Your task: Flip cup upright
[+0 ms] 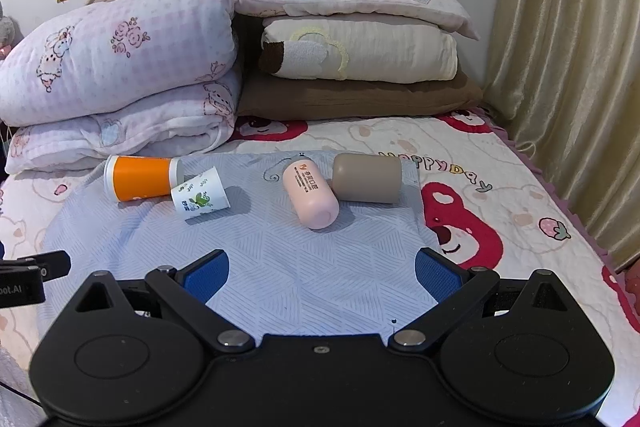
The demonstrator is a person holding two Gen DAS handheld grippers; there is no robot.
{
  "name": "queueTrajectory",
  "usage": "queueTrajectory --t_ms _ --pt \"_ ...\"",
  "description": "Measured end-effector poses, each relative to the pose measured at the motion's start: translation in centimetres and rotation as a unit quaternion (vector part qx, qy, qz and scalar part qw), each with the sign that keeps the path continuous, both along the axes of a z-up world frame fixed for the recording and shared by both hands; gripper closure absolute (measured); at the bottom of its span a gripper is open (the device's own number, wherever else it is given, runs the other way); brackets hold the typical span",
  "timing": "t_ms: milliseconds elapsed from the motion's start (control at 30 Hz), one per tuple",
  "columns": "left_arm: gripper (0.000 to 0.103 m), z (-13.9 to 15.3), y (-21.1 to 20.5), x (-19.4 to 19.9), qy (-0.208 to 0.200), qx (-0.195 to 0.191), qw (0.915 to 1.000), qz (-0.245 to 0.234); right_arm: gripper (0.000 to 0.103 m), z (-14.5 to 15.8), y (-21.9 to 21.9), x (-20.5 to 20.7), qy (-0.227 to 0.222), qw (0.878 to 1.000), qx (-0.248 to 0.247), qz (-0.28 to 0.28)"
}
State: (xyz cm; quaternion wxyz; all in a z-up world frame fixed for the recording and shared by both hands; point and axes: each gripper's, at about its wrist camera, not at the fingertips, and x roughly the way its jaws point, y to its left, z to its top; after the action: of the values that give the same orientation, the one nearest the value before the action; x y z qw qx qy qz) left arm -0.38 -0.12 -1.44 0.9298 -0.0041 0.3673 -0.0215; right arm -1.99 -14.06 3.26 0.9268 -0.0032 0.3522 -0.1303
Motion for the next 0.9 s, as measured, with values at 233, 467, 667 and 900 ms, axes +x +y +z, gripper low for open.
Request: queueTrajectory --t_ms 233,467,667,900 --pt "0.000 2.9 1.4 2.2 -0.014 0.022 0.9993 -0.025 0.002 0.7 -1.8 0.6 -0.055 0.994 0.091 0.027" --pt "0.000 5.6 1.4 6.1 -0.016 0.040 0.9972 -0.062 0.002 2.1 -1.0 3.1 -0.093 0.989 0.079 0.083" --pt "0.000 5.5 0.2 10.2 0.005 0.031 0.9948 -0.097 0.002 1.0 -0.9 6.4 -0.004 0.966 0.230 0.121" --pt "0.003 2.3 -0.9 15.9 0.043 0.000 0.9911 -0.126 0.007 -4.0 -0.5 12.5 0.062 0.934 0.334 0.113"
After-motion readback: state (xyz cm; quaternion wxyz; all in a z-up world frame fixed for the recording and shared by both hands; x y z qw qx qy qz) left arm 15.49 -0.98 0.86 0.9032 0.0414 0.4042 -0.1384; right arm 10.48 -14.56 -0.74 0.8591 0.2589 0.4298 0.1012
